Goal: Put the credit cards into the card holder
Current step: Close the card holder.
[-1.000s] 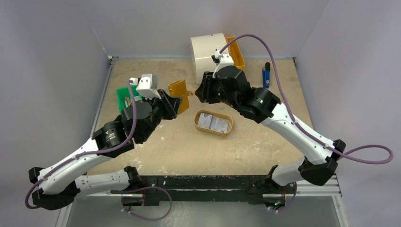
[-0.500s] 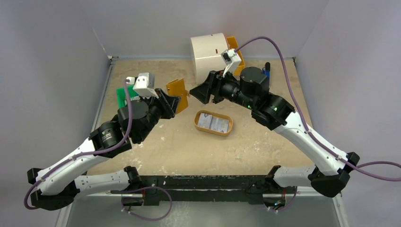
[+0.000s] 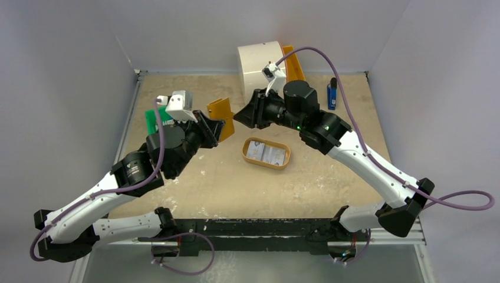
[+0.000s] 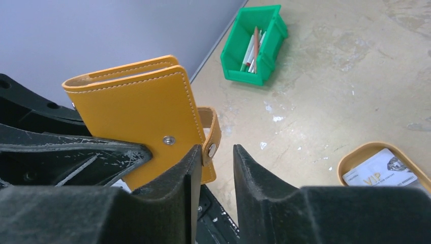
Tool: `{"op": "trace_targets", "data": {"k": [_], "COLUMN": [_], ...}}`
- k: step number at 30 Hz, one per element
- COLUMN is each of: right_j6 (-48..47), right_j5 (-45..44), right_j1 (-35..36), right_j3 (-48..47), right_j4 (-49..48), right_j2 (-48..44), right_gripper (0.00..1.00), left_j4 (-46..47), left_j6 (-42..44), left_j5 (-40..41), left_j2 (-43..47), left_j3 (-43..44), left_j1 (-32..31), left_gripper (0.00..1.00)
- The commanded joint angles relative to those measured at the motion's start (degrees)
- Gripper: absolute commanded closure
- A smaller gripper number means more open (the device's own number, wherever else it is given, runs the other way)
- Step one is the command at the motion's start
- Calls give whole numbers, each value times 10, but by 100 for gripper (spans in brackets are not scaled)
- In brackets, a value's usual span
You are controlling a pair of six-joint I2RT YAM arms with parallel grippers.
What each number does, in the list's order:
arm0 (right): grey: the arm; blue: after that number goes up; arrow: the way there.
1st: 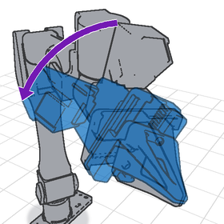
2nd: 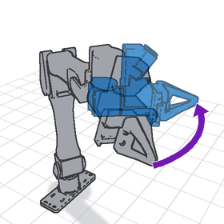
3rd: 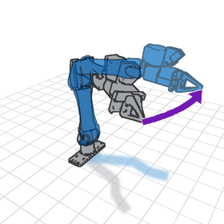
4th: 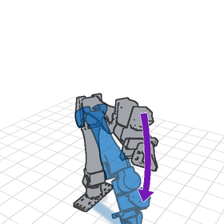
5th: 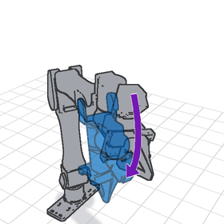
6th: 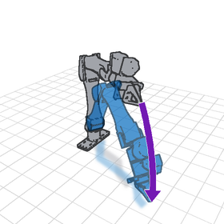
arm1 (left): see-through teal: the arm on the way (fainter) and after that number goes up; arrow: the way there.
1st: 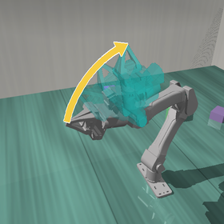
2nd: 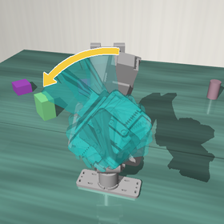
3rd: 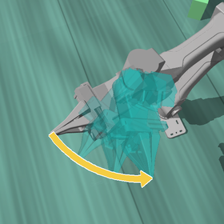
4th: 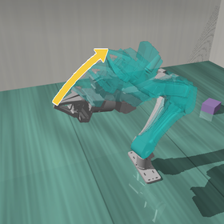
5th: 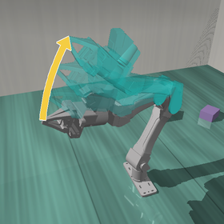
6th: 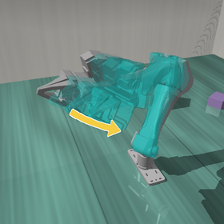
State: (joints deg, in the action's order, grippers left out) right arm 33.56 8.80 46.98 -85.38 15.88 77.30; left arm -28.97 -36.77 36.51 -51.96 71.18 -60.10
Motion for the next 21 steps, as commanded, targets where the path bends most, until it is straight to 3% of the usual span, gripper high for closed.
{"op": "trace_targets", "data": {"k": [1,10,21], "right_j6": [14,18,18], "right_j5": [11,30,50], "right_j1": [-14,-20,-22], "right_j3": [-8,-6,-9], "right_j4": [-26,-39,-42], "right_j2": [-13,-10,-4], "right_gripper": [72,87,88], "left_j4": [19,18,22], "left_j6": [9,8,10], "left_j5": [5,7,3], "left_j2": [13,15,15], "left_j3": [30,27,28], "left_j1": [-2,-2,-2], "left_gripper": [100,100,100]}}
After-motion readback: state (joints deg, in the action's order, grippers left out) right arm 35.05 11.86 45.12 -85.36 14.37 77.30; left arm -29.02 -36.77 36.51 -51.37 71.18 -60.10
